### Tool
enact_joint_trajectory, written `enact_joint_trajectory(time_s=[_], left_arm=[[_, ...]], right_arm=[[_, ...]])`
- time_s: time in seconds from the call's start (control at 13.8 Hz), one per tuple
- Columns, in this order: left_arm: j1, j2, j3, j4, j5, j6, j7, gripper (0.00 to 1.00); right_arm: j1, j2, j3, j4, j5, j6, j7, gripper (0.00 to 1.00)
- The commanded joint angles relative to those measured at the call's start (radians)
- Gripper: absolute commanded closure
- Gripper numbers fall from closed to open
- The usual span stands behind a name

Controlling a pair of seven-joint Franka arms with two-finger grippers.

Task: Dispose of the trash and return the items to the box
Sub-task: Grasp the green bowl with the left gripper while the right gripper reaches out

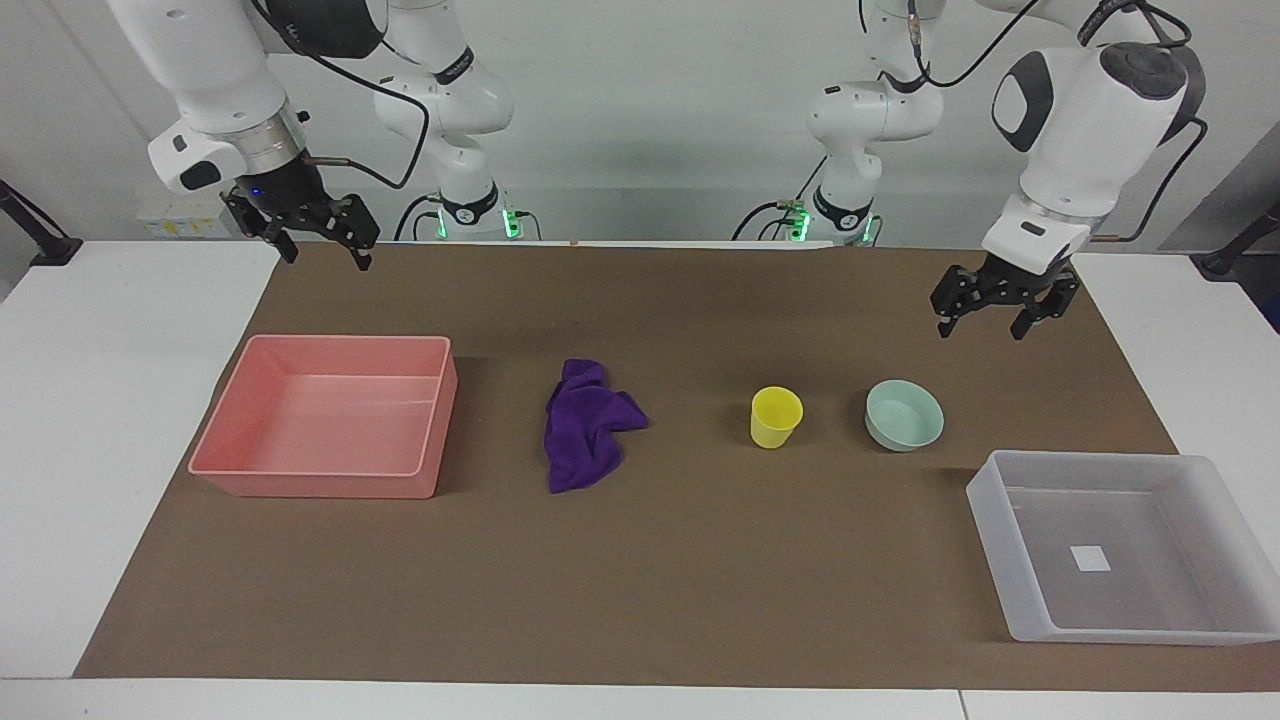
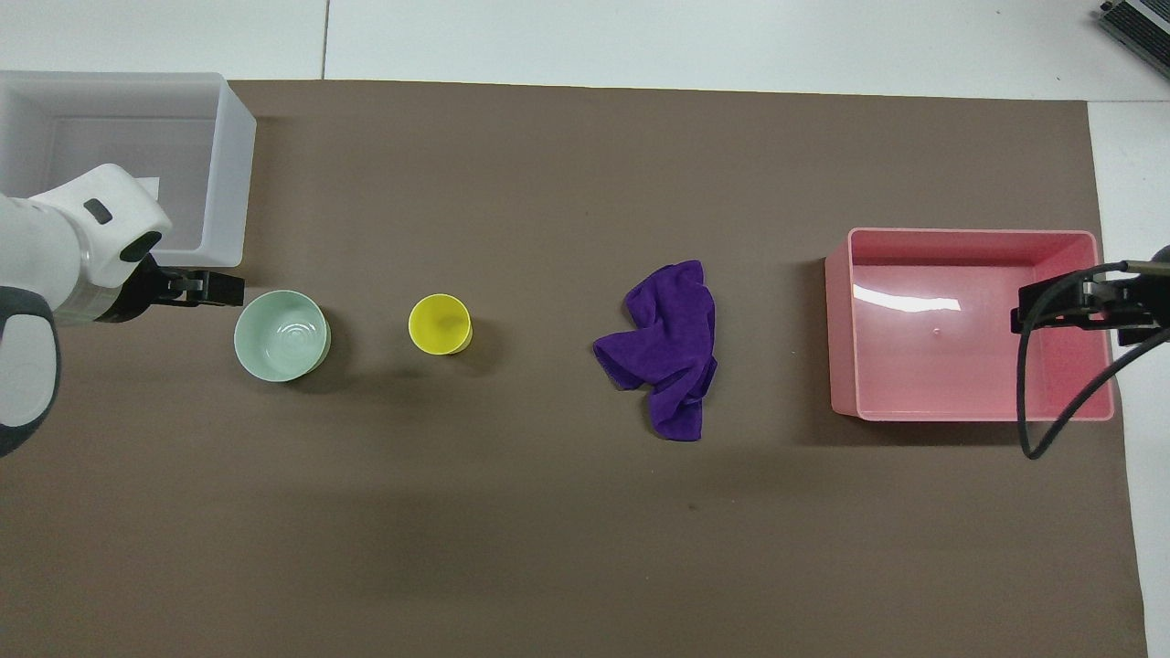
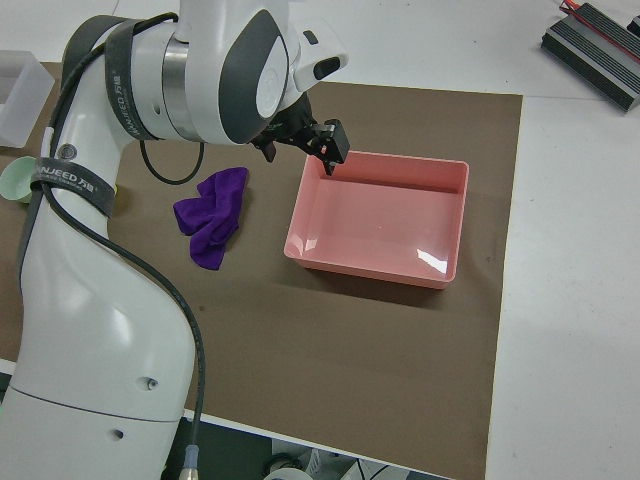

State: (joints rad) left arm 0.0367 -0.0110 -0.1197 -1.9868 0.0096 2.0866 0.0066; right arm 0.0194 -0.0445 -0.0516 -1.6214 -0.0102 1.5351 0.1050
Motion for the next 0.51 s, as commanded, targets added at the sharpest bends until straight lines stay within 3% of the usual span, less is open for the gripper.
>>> enact_joint_trajectory(time_s=[0.0, 0.44], left_arm=[[0.023, 0.031, -0.006, -0.082, 0.000, 0.131, 0.018, 0.00], [0.078, 0.130, -0.008, -0.171, 0.000, 0.320, 0.072, 0.00]], right_arm=[[-0.003, -0.020, -0.002, -0.018, 0.007, 0.006, -0.019, 0.00], [-0.009, -0.020, -0.004, -0.018, 0.007, 0.003, -0.019, 0.00]])
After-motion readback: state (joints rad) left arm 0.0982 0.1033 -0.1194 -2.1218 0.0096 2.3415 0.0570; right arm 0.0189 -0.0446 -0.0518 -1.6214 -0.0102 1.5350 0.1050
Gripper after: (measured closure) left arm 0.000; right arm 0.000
